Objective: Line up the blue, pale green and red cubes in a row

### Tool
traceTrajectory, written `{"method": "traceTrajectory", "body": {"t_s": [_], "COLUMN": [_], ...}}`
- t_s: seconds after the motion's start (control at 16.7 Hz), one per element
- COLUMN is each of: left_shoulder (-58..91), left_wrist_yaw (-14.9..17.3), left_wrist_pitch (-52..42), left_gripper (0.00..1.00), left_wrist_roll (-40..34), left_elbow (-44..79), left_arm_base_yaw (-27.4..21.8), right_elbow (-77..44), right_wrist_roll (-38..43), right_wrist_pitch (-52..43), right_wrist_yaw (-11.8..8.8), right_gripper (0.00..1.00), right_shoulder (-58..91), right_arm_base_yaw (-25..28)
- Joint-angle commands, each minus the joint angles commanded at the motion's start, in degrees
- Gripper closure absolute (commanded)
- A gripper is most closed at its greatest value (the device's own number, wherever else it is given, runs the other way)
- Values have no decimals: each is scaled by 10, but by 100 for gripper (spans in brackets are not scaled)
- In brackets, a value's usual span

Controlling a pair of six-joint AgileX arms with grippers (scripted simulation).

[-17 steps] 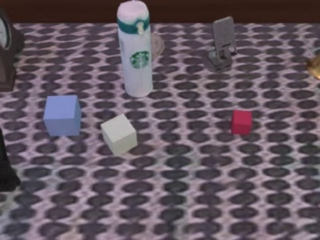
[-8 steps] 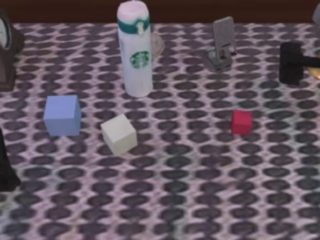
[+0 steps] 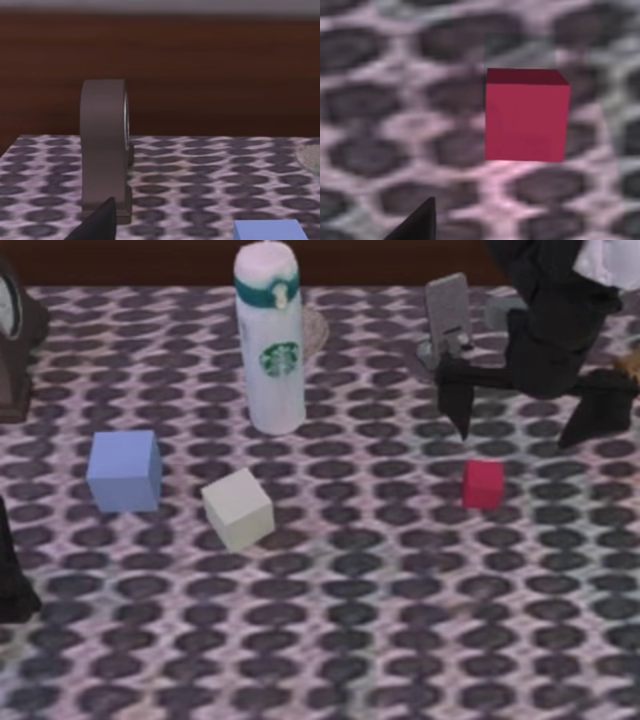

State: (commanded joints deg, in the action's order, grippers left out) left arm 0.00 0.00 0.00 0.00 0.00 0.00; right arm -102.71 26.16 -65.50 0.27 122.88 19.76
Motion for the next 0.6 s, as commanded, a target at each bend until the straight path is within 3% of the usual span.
{"method": "traceTrajectory", "body": {"t_s": [0.24,0.6], "left_shoulder": [0,0], "left_wrist_yaw": [0,0], "left_wrist_pitch": [0,0], "left_gripper": [0,0], "left_wrist_roll": [0,0], "left_elbow": [0,0], "left_arm_base_yaw": [0,0], "right_elbow": [-75,-79], "right_wrist_roll": [18,19], "right_wrist_pitch": [-39,-41], "right_wrist_yaw": [0,-1], "right_gripper": [0,0], "right_shoulder": [77,81], "right_arm_base_yaw": [13,11]}}
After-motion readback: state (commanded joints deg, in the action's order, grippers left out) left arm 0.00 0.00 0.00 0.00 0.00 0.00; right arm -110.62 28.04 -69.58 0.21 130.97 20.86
